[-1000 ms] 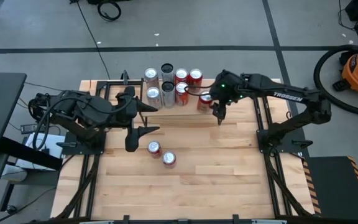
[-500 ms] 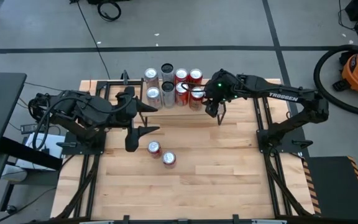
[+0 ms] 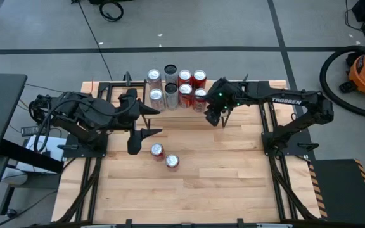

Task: Place canned beverage on shelf
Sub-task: Put the red and black soda can aligned with the other red and black soda can on the shelf

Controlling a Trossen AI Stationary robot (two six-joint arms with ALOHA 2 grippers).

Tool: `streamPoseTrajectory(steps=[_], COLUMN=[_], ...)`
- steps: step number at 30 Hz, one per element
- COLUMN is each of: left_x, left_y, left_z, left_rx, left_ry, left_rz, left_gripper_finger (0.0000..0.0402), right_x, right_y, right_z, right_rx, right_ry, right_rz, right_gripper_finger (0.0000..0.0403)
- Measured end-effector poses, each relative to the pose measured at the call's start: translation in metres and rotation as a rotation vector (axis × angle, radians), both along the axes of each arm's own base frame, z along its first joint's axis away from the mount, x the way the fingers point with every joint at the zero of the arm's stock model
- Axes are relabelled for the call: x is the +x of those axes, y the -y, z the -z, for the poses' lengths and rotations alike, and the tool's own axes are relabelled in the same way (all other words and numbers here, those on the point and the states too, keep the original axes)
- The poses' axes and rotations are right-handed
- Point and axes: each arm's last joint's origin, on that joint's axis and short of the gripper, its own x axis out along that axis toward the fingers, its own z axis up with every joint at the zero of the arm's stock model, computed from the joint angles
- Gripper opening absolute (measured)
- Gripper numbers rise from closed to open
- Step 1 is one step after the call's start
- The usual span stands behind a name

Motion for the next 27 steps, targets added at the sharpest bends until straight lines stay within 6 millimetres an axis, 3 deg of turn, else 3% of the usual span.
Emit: streamPoseTrajectory(steps=[11, 27], left_x=[0.0, 0.0], left_y=[0.0, 0.0], left_z=[0.0, 0.001], left_rx=[0.01, -0.001], left_ry=[-0.003, -0.006], left_rz=[0.004, -0.001], left_gripper_finger=[0.0288, 0.0288], right_x=[0.012, 0.013], right_y=[0.004, 0.008], right_z=[0.0, 0.002], right_rx=[0.018, -0.039], right_ry=[0.094, 0.077], right_rz=[0.183, 0.244], right_gripper_finger=[0.0152, 0.0141])
